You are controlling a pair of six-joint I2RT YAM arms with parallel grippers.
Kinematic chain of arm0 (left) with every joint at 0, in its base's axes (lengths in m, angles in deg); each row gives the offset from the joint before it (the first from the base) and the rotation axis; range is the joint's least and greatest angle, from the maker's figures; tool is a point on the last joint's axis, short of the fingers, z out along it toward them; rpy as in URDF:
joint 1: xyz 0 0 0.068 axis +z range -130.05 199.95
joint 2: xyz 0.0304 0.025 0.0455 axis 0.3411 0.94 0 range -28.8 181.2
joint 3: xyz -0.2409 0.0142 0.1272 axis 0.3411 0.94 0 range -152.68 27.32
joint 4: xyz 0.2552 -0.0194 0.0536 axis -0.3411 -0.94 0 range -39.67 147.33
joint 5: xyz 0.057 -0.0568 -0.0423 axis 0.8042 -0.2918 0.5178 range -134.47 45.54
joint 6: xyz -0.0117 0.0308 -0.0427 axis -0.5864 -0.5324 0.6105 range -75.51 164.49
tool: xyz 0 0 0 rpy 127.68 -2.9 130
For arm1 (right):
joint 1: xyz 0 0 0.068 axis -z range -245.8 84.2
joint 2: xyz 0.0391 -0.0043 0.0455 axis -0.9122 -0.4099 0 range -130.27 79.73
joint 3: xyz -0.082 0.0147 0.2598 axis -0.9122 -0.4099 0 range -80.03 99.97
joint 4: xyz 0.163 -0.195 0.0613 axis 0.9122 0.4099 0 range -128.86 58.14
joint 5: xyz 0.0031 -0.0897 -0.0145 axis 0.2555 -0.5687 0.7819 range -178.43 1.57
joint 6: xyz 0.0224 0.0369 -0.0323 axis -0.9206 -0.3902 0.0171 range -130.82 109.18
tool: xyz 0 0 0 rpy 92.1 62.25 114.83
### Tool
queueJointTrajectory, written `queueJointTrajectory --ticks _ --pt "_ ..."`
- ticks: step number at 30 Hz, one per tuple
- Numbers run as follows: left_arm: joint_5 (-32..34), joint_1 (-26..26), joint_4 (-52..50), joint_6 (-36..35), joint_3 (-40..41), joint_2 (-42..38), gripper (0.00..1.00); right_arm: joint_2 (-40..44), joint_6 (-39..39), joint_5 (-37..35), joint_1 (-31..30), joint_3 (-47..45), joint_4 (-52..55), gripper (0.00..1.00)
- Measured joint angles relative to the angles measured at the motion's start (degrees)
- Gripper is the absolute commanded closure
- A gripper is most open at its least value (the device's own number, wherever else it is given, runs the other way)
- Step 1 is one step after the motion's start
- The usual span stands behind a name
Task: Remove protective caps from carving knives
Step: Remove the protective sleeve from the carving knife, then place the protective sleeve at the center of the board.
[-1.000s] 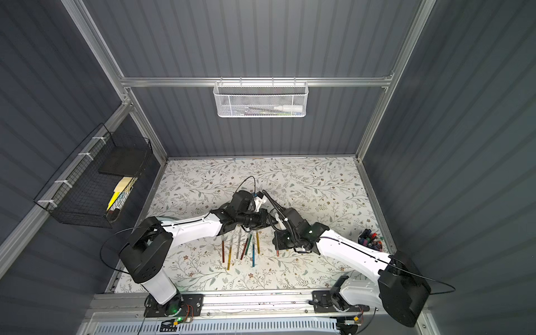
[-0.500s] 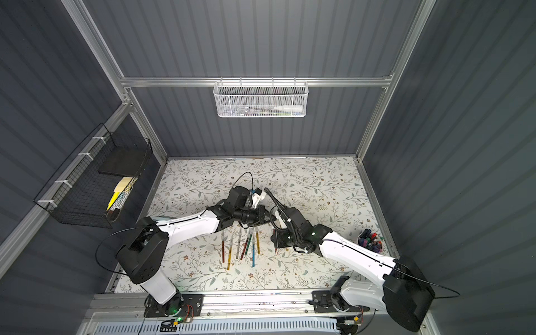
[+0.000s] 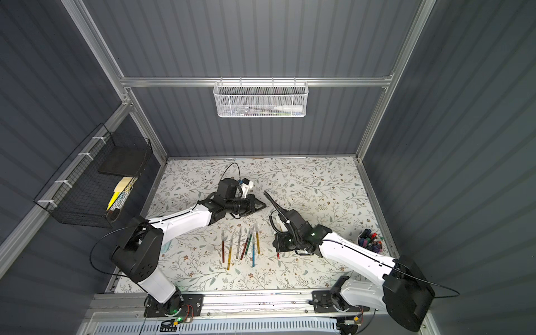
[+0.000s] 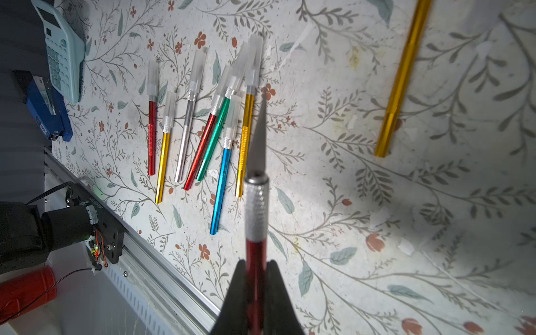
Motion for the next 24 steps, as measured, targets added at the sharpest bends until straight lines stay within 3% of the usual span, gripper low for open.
queueJointTrajectory --ticks 14,24 --pt "0.0 0.0 -1.7 -3.3 0.0 -1.7 1.00 0.9 0.0 -1.6 0.0 0.0 2.0 1.00" --pt "0.1 0.0 -4.8 -6.7 0.0 -3.0 1.00 5.6 1.6 -11.9 0.1 0.3 11.4 1.00"
